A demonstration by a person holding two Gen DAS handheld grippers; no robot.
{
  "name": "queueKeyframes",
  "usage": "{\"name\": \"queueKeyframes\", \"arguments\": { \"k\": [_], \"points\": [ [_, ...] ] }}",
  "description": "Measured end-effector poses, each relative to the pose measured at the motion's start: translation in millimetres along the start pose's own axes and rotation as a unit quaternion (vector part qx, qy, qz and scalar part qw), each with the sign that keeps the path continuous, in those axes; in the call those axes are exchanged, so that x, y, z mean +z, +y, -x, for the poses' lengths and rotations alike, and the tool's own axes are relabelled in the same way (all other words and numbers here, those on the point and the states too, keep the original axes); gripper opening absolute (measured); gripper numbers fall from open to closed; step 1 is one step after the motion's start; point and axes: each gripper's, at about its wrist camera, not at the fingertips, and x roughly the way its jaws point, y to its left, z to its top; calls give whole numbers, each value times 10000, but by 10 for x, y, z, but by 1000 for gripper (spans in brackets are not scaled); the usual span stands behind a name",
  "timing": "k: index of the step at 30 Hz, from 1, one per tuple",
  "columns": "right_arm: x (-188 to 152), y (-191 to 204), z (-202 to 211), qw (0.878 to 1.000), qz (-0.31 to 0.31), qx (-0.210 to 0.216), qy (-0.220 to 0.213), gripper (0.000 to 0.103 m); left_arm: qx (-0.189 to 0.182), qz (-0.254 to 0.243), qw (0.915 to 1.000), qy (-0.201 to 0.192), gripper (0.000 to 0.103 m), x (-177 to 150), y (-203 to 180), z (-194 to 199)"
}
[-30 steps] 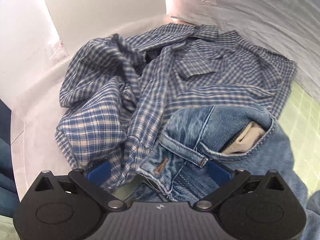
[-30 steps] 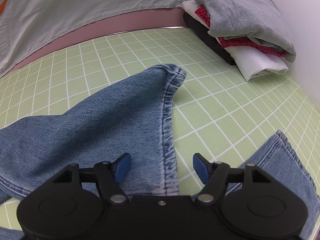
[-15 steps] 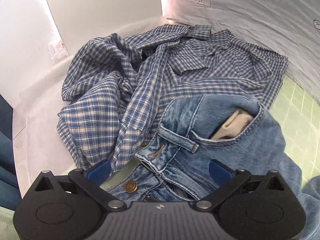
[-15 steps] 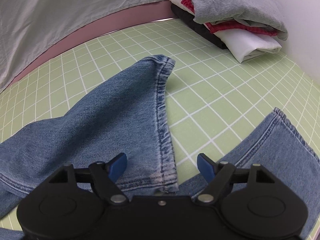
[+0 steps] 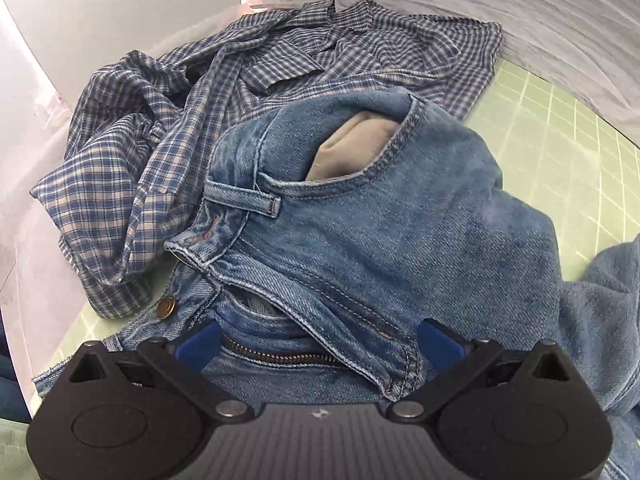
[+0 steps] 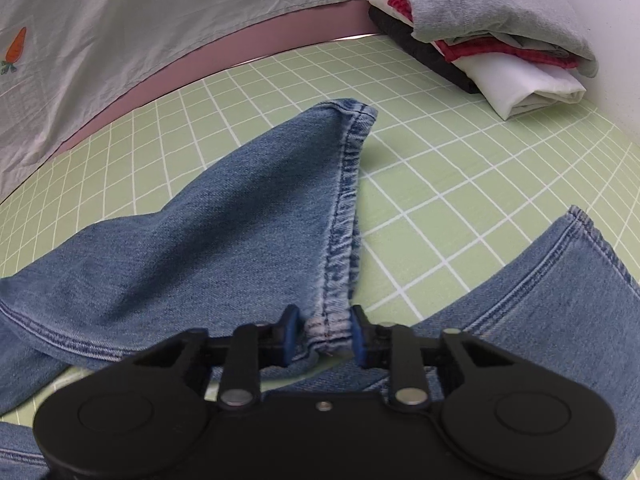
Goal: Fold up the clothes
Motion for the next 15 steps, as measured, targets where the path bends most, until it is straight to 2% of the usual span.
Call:
{"name": "queueKeyframes", "arguments": {
  "k": [4,8,15],
  "points": [
    [81,-34,37,9998,5,151,-148,20,-3,-67,10000,27,103,-15,-13,-40],
    [333,9,48,9988,124,244,-399,20,-39,-39,9999,97,103,8,-1,-83],
    [1107,305,101,9912,288,397,-1226,20,-103,41,9999,93,103,-9,24,-109]
  ]
}}
